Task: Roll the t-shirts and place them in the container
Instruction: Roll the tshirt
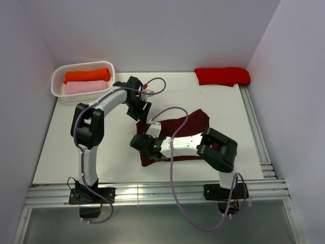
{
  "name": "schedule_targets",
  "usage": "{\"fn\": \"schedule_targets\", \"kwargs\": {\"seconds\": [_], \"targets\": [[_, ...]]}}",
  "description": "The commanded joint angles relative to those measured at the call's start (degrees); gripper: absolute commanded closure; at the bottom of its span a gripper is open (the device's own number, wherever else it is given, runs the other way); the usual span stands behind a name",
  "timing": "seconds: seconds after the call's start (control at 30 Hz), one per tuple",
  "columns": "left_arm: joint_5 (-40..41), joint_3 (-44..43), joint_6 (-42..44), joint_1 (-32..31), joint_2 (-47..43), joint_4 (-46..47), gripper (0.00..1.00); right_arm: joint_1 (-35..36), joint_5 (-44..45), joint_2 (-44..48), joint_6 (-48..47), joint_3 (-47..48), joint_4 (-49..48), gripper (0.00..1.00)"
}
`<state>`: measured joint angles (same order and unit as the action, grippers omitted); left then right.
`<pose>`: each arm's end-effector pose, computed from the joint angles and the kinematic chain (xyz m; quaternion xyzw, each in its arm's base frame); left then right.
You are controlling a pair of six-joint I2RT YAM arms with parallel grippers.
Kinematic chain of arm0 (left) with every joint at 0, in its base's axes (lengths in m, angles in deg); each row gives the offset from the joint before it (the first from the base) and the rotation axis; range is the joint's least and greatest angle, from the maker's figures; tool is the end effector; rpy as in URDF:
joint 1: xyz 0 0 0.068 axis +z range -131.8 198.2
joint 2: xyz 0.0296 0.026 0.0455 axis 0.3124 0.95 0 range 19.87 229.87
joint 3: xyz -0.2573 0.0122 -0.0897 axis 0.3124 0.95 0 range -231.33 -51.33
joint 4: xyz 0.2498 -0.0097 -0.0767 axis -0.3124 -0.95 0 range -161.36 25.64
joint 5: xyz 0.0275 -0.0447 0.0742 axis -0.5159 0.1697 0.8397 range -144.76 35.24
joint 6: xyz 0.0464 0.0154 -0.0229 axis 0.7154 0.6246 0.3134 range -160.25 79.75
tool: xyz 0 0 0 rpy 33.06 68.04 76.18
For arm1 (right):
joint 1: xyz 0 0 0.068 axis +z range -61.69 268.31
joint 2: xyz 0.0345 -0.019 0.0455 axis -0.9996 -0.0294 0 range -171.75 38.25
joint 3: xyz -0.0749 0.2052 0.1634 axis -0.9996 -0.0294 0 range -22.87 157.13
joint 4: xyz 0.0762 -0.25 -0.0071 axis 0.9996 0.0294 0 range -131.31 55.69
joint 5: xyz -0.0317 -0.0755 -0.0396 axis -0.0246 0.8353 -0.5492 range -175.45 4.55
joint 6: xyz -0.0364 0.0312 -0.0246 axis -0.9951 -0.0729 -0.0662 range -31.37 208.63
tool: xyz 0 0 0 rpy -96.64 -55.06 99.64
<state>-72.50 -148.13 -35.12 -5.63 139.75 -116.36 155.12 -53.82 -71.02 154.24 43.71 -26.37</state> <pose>0.3873 -0.1828 0.1972 0.2643 0.9435 -0.1717 0.1017 0.1683 0.3454 0.1526 0.0663 0.9247 0.1398 0.3477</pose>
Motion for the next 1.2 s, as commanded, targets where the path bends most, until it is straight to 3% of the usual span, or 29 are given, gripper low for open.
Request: {"fn": "schedule_targets", "kwargs": {"seconds": [0.0, 0.13, 0.4, 0.6, 0.73, 0.87, 1.03, 1.07, 1.17], "targets": [[-9.4, -2.6, 1.8, 3.7, -3.3, -2.2, 0.35, -2.7, -7.1, 4.7, 1.1, -8.8, -14.1, 0.77], [-16.9, 0.6, 4.3, 7.4, -5.2, -2.2, 0.34, -5.8, -15.7, 7.6, 5.0, -18.6, -33.0, 0.78], [-26.7, 12.6, 5.8, 10.5, -7.8, 5.9, 0.33, -9.8, -23.7, 3.6, 12.7, -28.3, -55.2, 0.79], [-31.2, 19.9, 0.5, 10.5, -7.6, 15.3, 0.33, -10.3, -26.0, 0.3, 17.3, -30.4, -63.2, 0.8], [-29.5, 22.3, -4.4, 10.4, -7.0, 21.3, 0.35, -10.3, -26.4, -1.6, 19.4, -31.3, -67.3, 0.81], [-26.4, 21.5, -9.3, 10.0, -5.3, 22.9, 0.43, -10.1, -25.8, -0.9, 18.4, -30.7, -64.3, 0.81], [-19.5, 18.6, -8.2, 8.2, -5.2, 19.8, 0.56, -9.2, -22.1, 5.3, 14.2, -27.9, -47.7, 0.62], [-18.5, 18.1, -8.0, 7.7, -5.2, 19.3, 0.59, -9.2, -20.3, 6.2, 13.8, -26.8, -44.9, 0.54], [-15.1, 16.5, -8.1, 7.0, -5.2, 17.3, 0.75, -8.4, -17.5, 9.5, 11.7, -24.5, -35.4, 0.45]]}}
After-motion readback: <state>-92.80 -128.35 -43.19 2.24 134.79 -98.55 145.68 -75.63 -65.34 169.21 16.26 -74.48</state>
